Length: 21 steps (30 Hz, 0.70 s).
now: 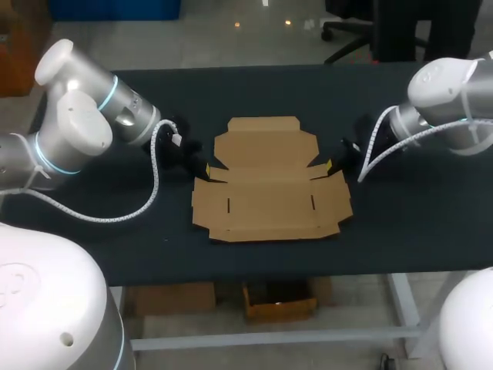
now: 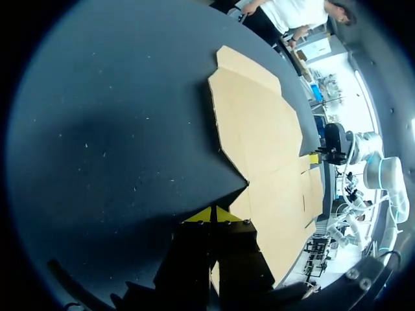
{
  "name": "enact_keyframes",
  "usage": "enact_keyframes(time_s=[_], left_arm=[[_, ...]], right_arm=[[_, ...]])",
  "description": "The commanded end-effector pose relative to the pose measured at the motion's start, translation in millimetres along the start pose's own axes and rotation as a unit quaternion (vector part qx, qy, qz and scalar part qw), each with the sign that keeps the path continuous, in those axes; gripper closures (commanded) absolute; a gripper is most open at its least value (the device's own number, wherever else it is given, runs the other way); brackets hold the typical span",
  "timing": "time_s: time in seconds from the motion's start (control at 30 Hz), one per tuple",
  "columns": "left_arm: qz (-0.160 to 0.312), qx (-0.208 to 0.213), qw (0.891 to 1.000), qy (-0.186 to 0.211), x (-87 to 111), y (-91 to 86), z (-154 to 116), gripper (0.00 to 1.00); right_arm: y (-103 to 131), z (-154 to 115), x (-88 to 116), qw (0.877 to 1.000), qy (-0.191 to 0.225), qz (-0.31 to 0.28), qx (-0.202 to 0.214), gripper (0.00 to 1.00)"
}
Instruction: Assemble the packaging by folding the flat box into shape, placing the metal phone stand inside, and closing the box properly
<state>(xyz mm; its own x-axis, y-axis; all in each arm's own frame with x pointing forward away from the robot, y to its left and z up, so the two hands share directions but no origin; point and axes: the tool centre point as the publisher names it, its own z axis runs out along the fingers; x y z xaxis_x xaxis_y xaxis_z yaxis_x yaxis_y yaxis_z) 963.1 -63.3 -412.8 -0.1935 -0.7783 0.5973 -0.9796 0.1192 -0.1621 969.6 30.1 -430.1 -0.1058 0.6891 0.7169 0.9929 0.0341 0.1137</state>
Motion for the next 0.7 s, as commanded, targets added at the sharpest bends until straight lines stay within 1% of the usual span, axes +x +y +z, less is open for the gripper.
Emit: enact_keyframes(time_s=[0.03,0.47,0.7], left_arm=[[-0.002,-0.005,1.000,0.000,-2.0,-2.7,3.0,1.00],[-0.006,-0.008,1.000,0.005,-1.1,-2.6,5.4,1.00],[0.002,-0.005,1.000,0.008,4.4,-1.6,2.6,1.00]], right_arm=[[1.5,4.3,-2.7,1.000,0.004,0.001,0.003,1.00],[0.7,3.0,-2.8,1.000,0.007,0.003,0.000,1.00],[0.5,0.7,2.4,1.000,0.003,0.000,-0.002,1.00]])
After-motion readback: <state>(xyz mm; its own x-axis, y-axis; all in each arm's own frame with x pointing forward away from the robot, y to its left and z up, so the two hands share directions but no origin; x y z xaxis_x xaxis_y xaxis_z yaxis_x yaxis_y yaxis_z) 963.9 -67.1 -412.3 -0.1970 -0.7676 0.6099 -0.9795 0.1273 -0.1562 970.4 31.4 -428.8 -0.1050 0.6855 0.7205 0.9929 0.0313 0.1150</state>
